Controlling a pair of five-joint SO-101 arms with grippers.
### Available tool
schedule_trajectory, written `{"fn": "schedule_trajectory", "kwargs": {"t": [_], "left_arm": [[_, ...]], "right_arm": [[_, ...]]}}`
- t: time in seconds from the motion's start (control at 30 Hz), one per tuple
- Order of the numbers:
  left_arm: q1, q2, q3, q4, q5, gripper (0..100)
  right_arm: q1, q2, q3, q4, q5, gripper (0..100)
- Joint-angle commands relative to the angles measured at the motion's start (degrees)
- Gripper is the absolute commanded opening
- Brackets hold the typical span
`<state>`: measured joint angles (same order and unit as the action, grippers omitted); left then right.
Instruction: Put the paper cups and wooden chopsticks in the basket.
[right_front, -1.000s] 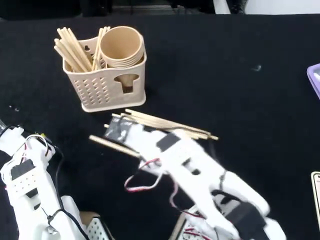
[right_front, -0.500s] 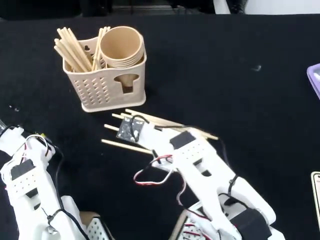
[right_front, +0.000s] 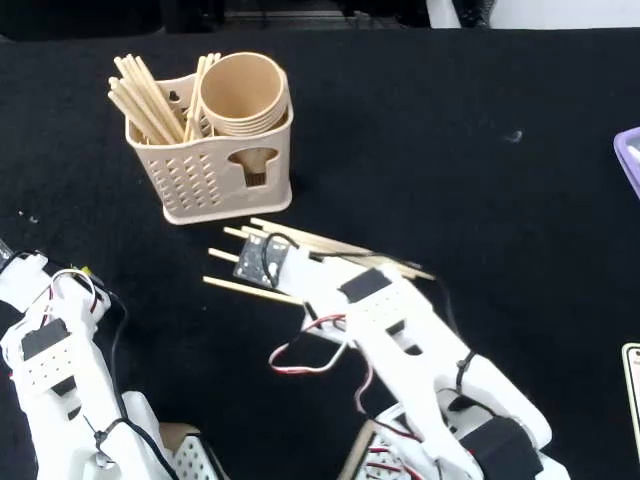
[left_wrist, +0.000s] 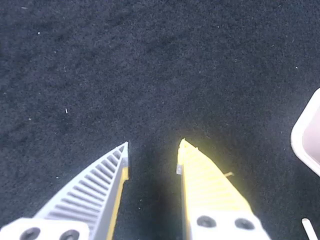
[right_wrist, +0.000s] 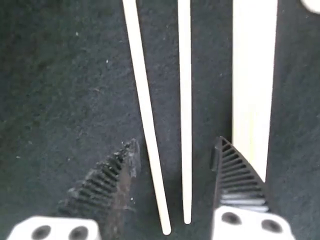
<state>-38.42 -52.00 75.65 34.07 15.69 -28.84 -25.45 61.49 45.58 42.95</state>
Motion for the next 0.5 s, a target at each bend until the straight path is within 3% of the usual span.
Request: {"fn": "schedule_trajectory", "kwargs": {"t": [0.0,0.27,0.4,0.47], "left_arm": [[0.4,-1.1,-1.1,-0.9,-0.4,16],[0.3,-1.1,-1.1,-0.9,-0.4,16],[0.3,-1.1,-1.1,-0.8,-0.4,16],[0.3,-1.1,-1.1,-0.8,-0.4,16]], "right_arm": [[-1.9,2.2,-0.2,-2.2,-0.4,23.4],[-3.6,13.8,-6.3,-1.6,-0.4,21.7],[-3.9,12.9,-6.3,-1.8,-0.8,1.5],[-3.7,11.9,-6.1,-1.7,-0.8,3.1]]}}
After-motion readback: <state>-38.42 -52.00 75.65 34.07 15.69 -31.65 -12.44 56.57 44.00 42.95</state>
